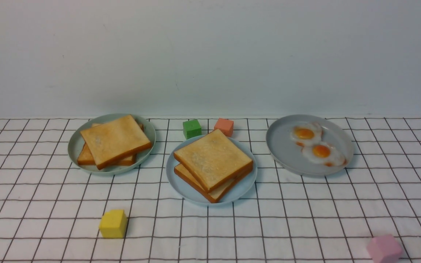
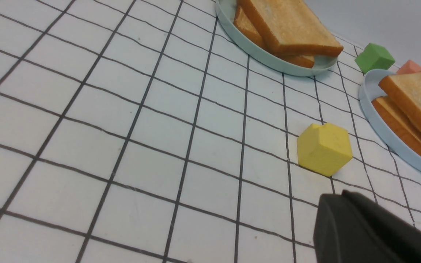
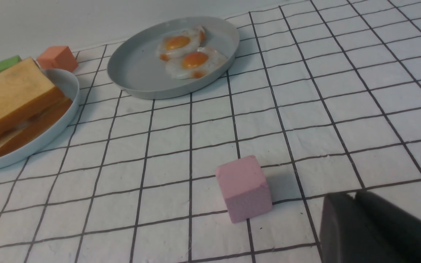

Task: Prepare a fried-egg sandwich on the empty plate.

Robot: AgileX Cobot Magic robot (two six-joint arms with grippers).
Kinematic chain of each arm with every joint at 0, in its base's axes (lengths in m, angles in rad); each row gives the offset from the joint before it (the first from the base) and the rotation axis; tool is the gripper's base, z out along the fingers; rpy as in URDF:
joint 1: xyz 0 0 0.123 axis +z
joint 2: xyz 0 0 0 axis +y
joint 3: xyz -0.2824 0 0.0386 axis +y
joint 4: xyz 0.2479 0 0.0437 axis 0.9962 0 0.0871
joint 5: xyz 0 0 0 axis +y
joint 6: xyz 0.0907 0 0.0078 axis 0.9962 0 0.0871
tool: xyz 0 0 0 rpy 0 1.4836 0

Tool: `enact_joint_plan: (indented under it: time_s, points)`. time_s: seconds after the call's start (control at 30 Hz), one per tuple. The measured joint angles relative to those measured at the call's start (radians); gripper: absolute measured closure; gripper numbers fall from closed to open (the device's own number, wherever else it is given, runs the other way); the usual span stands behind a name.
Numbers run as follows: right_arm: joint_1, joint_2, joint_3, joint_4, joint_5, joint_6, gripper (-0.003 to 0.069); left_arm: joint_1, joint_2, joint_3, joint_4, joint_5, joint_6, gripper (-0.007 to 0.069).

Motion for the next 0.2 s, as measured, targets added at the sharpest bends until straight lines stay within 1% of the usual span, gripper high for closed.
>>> enact_joint_plan:
  time_s: [0.2]
  points:
    - [0.0, 0.0, 0.0, 0.0, 0.0, 0.0, 0.0585, 0.0, 0.0, 0.0, 0.0, 0.0, 0.0, 0.0623]
